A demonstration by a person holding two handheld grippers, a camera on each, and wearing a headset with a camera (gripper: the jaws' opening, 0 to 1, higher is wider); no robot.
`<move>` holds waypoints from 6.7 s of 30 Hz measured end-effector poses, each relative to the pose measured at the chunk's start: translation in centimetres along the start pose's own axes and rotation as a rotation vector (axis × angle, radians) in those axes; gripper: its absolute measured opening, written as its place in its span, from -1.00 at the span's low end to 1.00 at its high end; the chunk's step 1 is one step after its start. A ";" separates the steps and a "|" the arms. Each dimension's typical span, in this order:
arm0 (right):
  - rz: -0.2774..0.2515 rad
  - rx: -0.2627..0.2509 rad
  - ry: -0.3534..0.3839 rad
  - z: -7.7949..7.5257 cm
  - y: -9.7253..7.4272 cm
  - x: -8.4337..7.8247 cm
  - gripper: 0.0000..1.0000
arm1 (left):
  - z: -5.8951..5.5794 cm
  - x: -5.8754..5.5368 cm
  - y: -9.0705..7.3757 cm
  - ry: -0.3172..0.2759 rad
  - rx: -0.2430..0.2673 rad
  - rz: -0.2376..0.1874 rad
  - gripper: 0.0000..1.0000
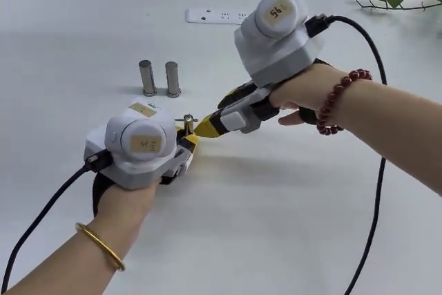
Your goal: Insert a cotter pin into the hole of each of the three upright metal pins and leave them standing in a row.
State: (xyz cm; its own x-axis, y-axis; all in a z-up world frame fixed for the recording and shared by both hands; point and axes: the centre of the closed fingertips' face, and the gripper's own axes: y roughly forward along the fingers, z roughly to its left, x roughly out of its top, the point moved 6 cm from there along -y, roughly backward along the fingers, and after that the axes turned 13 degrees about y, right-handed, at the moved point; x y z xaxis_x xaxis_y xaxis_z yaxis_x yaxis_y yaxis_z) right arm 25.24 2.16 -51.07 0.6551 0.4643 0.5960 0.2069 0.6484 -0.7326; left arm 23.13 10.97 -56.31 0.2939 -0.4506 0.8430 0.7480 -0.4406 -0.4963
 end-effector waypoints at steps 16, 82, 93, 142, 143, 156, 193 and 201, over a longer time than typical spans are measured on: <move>-0.068 0.009 -0.024 0.6 -0.8 -2.0 -0.05 | 1.4 -0.3 -0.4 -0.003 0.010 0.007 -0.90; -0.172 -0.015 0.035 0.4 -2.5 -4.6 0.00 | 4.7 -1.3 -0.2 -0.016 0.050 0.050 -0.87; -0.174 -0.008 0.047 0.5 -2.4 -4.7 -0.01 | 4.5 -1.3 -0.2 -0.024 0.086 0.060 -0.87; -0.483 -0.051 0.015 -4.0 1.8 3.6 -0.40 | 4.3 0.5 -5.6 -0.073 0.048 -0.029 0.21; -0.483 -0.050 0.017 -4.0 2.0 3.7 -0.40 | 4.3 0.6 -5.8 -0.077 0.047 -0.031 0.23; -0.470 -0.024 0.043 -4.3 5.1 4.6 -0.47 | 4.1 0.9 -7.5 -0.057 0.067 -0.066 0.53; -0.469 0.005 0.030 -4.6 9.4 6.3 -0.82 | 3.3 0.0 -9.3 -0.082 0.058 -0.074 0.97; -0.454 -0.013 -0.001 -4.9 9.0 6.4 -0.85 | 3.3 -0.2 -9.4 -0.072 0.054 -0.062 0.97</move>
State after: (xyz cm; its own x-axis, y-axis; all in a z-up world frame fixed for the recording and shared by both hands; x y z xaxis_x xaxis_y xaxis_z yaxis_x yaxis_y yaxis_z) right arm 34.89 8.00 -55.52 0.4950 0.1355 0.8582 0.4825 0.7786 -0.4012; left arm 17.98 17.73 -51.16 0.2864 -0.3659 0.8855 0.7964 -0.4228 -0.4323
